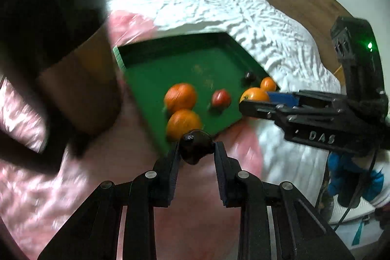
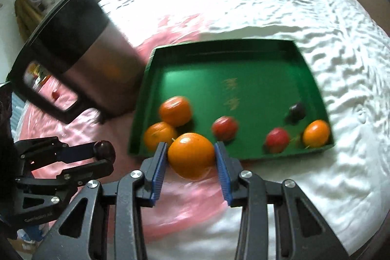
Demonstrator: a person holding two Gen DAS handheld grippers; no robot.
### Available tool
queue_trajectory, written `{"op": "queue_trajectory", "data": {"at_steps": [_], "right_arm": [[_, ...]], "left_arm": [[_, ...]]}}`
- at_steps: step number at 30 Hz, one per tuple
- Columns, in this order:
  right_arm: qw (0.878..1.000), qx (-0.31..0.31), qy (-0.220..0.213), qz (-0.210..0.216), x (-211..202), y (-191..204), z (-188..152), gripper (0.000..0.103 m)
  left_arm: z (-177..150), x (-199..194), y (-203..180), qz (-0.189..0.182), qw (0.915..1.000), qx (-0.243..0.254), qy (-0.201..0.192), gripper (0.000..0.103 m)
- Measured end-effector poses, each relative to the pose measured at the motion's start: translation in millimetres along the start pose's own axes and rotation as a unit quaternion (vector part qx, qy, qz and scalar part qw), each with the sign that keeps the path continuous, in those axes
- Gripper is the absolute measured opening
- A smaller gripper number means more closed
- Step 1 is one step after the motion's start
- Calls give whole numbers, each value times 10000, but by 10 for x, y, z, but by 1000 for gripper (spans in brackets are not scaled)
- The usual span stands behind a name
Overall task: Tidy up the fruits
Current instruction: 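Carry the orange and plum over to the green tray, then lower the orange and plum into the tray and open both grippers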
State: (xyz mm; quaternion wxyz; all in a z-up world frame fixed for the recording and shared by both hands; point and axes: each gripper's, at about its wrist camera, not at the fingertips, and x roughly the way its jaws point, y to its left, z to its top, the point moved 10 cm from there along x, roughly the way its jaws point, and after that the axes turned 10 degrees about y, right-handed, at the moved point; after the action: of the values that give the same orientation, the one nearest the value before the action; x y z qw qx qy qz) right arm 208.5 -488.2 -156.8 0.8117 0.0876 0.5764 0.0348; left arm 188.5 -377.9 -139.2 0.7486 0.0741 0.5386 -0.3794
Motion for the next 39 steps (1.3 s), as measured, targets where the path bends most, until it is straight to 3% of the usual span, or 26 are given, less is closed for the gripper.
{"op": "queue_trajectory", "data": {"at_steps": [5,14,25,37,39], "right_arm": [[9997,-3,-174,-165,37,-441,298,72],[9993,45,-245,-296,357,-1020,771,72],[9992,87,-121,-365,717,-1310,911,72],[9992,93,-51,-398,819,-1359,907,72],[9991,99,-50,-405,819,-1359,907,73]], "left_arm": [[527,271,-110,165,9997,-31,-153,24],[1117,814,-73,554,9981,-207,-155,24],[1214,1285,68,1021,9942,-309,150,24],[1199,1394,108,1227,9916,-297,275,25],[1194,1406,120,1222,9915,-334,308,31]]}}
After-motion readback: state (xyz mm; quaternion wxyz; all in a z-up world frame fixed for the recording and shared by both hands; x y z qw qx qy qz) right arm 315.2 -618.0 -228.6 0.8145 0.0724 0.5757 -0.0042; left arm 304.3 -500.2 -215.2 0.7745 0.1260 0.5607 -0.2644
